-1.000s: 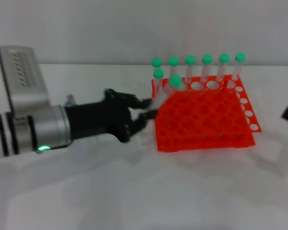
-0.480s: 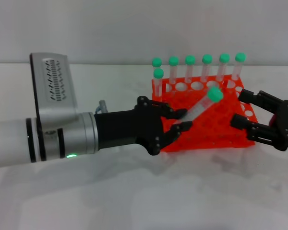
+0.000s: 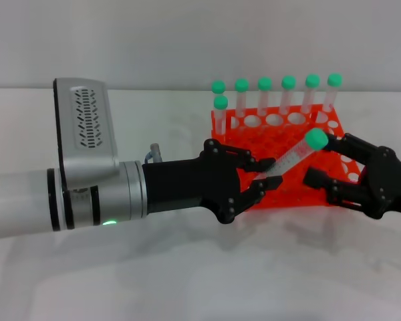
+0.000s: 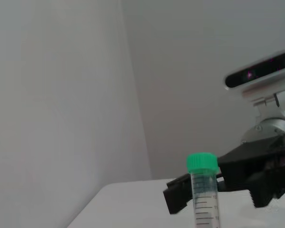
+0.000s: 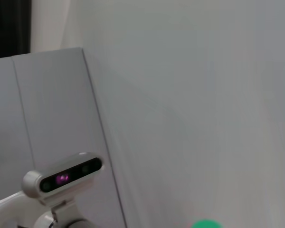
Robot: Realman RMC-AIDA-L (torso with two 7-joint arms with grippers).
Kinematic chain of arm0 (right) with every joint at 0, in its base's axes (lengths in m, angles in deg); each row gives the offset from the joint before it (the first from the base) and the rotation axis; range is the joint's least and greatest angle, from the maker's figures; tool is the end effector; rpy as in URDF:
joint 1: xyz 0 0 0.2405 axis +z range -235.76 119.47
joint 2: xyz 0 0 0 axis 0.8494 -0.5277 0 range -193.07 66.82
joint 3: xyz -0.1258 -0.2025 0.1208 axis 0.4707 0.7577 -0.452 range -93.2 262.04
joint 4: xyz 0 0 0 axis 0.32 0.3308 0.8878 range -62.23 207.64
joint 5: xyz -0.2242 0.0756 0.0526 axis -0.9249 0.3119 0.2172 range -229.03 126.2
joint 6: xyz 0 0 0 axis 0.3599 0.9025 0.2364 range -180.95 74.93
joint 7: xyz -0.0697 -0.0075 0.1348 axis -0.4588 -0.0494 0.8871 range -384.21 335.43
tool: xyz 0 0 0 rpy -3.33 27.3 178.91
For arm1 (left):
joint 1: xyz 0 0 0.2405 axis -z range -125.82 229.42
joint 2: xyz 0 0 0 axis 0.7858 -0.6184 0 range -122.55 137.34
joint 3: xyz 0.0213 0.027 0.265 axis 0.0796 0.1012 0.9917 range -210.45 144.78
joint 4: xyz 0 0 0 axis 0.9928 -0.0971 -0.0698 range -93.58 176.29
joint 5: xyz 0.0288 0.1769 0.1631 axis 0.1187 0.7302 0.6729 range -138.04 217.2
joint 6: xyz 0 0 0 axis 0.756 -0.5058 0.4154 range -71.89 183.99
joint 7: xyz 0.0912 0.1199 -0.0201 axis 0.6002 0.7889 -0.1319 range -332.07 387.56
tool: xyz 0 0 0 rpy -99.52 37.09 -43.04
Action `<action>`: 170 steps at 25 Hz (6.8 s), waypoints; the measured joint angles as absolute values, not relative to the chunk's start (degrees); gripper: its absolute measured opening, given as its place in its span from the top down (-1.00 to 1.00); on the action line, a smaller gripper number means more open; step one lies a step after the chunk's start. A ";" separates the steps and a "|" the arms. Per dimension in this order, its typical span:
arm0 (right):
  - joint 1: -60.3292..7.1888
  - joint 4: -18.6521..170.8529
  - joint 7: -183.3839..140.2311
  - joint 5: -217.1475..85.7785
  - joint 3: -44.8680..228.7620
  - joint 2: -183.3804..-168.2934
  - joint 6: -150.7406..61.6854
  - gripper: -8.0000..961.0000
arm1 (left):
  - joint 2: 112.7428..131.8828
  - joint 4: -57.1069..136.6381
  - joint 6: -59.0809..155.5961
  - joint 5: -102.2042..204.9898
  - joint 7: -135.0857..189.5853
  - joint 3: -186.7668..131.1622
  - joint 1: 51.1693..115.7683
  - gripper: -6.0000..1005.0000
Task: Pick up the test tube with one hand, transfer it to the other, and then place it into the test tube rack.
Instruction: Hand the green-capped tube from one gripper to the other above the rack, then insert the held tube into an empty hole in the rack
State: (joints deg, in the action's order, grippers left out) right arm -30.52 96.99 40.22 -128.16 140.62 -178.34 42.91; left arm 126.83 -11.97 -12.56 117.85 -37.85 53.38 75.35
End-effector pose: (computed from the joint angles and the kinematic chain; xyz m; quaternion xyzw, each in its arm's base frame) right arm 0.2625 0.3468 -0.0031 -0.8724 0.1456 0.4440 0.1434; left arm -0.1766 0.3655 -0.0726 -0.9490 0.0130 -0.2776 0.1491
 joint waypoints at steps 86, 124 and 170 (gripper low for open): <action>-28.15 91.73 32.71 -121.91 145.94 -179.35 43.04 0.57 | 126.84 -10.94 -10.23 115.05 -39.19 55.34 74.86 -0.10; -24.44 100.85 32.55 -124.54 147.77 -178.33 16.86 0.51 | 126.72 3.72 -15.69 79.11 -13.88 40.07 51.60 -0.73; -10.94 101.67 40.07 -125.72 166.40 -178.43 -9.35 0.44 | 126.64 9.61 -16.28 74.66 -10.83 35.48 51.80 -0.72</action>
